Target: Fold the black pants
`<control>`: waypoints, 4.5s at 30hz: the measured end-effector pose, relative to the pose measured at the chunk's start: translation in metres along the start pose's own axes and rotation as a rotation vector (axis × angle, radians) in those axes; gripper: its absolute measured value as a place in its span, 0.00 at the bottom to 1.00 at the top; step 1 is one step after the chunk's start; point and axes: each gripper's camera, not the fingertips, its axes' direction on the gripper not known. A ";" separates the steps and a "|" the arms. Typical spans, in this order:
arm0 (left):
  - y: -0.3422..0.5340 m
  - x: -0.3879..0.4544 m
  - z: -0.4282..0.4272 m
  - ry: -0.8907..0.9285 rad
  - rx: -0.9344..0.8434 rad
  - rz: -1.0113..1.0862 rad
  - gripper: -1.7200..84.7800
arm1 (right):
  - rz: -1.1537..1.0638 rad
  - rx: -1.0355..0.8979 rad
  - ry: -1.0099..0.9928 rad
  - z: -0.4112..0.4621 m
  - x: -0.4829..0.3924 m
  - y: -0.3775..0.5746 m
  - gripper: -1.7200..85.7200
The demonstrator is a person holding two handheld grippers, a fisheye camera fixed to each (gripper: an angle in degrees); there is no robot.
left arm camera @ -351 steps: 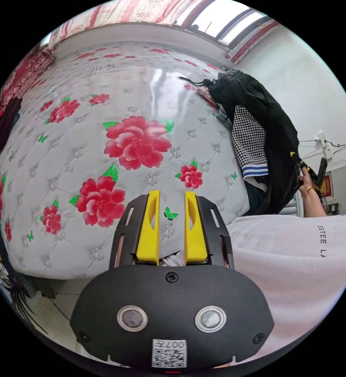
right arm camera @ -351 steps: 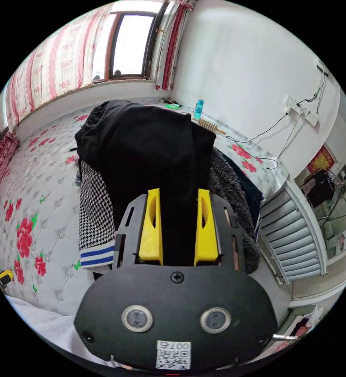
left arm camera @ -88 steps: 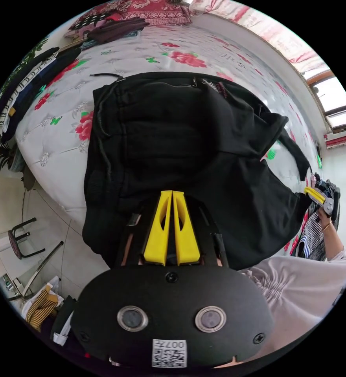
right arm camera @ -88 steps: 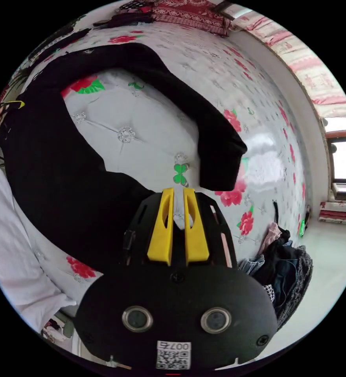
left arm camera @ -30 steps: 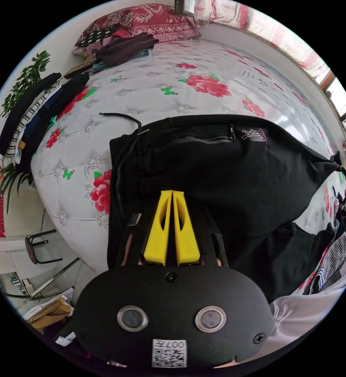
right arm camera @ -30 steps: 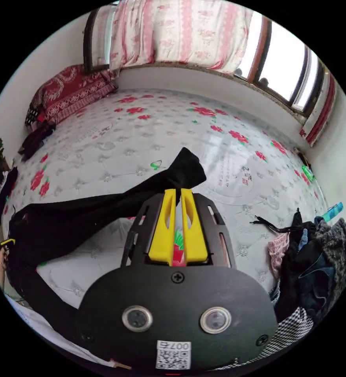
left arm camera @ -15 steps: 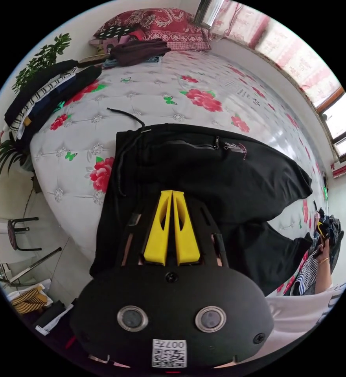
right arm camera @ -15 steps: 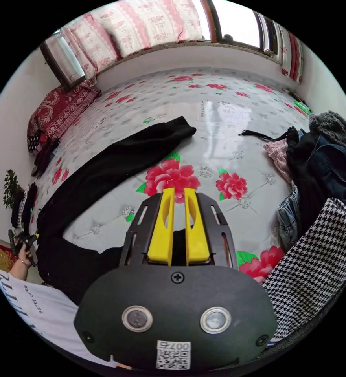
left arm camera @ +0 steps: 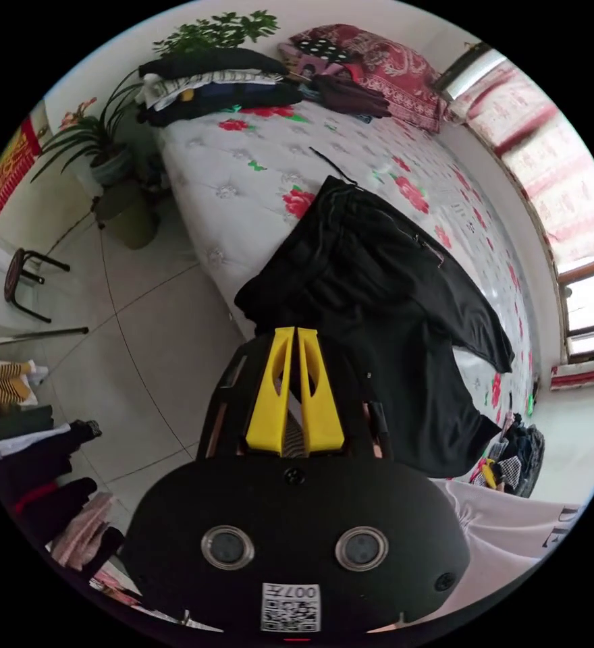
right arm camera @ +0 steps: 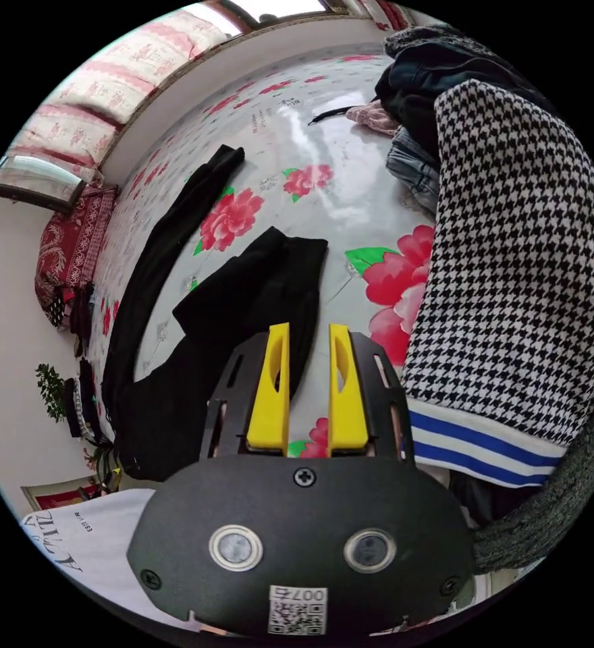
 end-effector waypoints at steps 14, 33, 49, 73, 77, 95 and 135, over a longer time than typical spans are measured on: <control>0.015 -0.051 -0.001 0.223 -0.037 -0.151 0.11 | -0.056 0.139 -0.198 -0.086 0.014 0.008 0.02; -0.010 -0.066 -0.089 0.522 0.075 0.072 0.01 | 0.037 0.331 -0.331 -0.168 0.021 0.019 0.02; -0.027 -0.087 -0.060 0.546 0.033 -0.003 0.01 | 0.239 -0.121 -0.140 -0.038 0.046 0.052 0.08; -0.162 0.045 -0.003 0.596 0.193 0.010 0.01 | -0.078 0.324 -0.374 -0.087 -0.117 -0.168 0.02; -0.210 0.092 0.070 0.403 0.140 -0.041 0.01 | -0.187 0.218 -0.161 -0.009 -0.194 -0.248 0.03; -0.099 0.156 0.175 -0.120 0.082 0.479 0.09 | -1.098 -0.370 -0.365 0.191 -0.331 0.017 0.07; 0.094 0.243 0.272 -0.335 -0.177 0.985 0.03 | -0.251 0.050 -0.270 0.109 -0.098 -0.265 0.09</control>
